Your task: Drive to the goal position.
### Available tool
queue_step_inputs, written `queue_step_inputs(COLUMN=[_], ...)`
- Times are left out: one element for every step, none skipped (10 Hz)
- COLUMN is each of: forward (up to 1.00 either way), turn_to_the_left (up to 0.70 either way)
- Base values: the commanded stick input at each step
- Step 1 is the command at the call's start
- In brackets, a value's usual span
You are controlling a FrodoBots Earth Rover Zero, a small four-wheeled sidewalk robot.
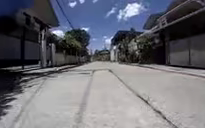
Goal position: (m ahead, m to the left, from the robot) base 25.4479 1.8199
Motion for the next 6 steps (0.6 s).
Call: queue_step_inputs(forward=[1.00,1.00,1.00,1.00,1.00,1.00], turn_to_the_left=[0.00,0.00,0.00,0.00,0.00,0.00])
